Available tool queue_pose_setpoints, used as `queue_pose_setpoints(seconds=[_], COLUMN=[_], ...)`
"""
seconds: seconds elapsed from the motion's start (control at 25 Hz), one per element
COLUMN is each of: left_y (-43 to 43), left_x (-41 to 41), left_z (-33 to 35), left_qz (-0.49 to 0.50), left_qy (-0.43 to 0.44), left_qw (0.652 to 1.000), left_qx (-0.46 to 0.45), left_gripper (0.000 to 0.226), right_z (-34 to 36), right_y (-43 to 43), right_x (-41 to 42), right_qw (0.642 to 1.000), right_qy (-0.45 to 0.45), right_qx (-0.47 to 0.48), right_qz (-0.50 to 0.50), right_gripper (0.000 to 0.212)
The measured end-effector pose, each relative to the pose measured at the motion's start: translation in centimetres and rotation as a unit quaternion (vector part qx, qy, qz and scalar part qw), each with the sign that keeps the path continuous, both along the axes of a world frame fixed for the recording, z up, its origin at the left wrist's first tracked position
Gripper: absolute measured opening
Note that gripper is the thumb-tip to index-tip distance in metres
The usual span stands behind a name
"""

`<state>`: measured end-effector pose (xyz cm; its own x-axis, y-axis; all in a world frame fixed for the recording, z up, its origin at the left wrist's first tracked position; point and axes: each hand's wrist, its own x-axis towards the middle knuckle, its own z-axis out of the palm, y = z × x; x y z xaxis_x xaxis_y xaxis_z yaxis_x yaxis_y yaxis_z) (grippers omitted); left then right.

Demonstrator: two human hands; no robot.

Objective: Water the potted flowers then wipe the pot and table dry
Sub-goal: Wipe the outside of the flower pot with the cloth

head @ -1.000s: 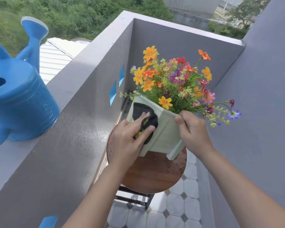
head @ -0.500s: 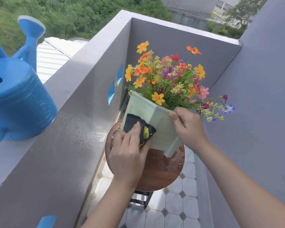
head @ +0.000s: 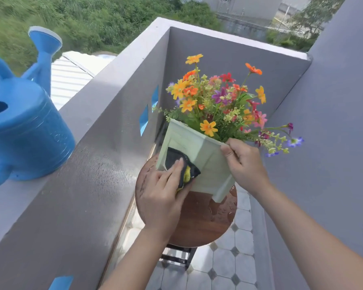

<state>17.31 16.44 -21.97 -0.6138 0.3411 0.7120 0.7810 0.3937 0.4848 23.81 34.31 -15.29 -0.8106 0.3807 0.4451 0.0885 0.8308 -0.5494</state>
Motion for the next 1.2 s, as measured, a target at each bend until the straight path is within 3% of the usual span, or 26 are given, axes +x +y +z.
queue_pose_setpoints(seconds=[0.12, 0.24, 0.36, 0.48, 0.56, 0.64, 0.72, 0.8, 0.88, 1.0, 1.2], left_y=[-1.3, 1.0, 3.3, 4.3, 4.8, 5.1, 5.0, 4.2, 3.3, 3.0, 4.5], left_x=[-0.4, -0.8, -2.6, -4.9, -6.5, -8.4, -10.6, -11.8, -12.4, -12.6, -11.5], left_z=[-1.3, 1.8, 3.5, 3.1, 3.3, 4.2, 5.1, 6.5, 7.3, 7.9, 8.6], left_qz=[-0.051, -0.061, -0.005, 0.094, 0.136, 0.117, 0.041, -0.033, -0.084, -0.115, -0.057], left_qy=[0.007, 0.032, -0.073, -0.186, -0.281, -0.378, -0.514, -0.639, -0.670, -0.660, -0.611], left_qw=[0.998, 0.996, 0.994, 0.977, 0.950, 0.917, 0.857, 0.768, 0.737, 0.736, 0.787], left_qx=[0.033, 0.049, 0.082, 0.043, -0.010, -0.043, -0.001, 0.029, -0.032, -0.099, -0.064], left_gripper=[0.040, 0.034, 0.043, 0.044, 0.041, 0.044, 0.047, 0.049, 0.050, 0.056, 0.027], right_z=[0.0, 0.3, 0.4, 0.1, 0.0, 0.0, -0.2, -0.5, -0.9, -1.2, -1.8], right_y=[0.6, 0.5, 0.3, 0.7, 1.0, 1.3, 1.6, 1.8, 1.9, 2.0, 2.2], right_x=[0.1, 0.0, -0.1, 0.1, 0.2, 0.4, 0.7, 1.1, 1.5, 1.8, 3.2], right_qw=[1.000, 1.000, 0.999, 0.998, 0.998, 0.998, 0.998, 0.997, 0.997, 0.997, 1.000], right_qy=[0.006, 0.006, 0.011, 0.023, 0.026, 0.027, 0.035, 0.039, 0.032, 0.017, 0.015], right_qx=[-0.019, -0.023, -0.012, -0.005, -0.009, -0.012, -0.018, -0.011, 0.000, 0.007, -0.008], right_qz=[0.003, 0.015, 0.041, 0.055, 0.058, 0.056, 0.054, 0.060, 0.071, 0.071, 0.008], right_gripper=[0.033, 0.035, 0.037, 0.034, 0.034, 0.034, 0.034, 0.037, 0.041, 0.035, 0.053])
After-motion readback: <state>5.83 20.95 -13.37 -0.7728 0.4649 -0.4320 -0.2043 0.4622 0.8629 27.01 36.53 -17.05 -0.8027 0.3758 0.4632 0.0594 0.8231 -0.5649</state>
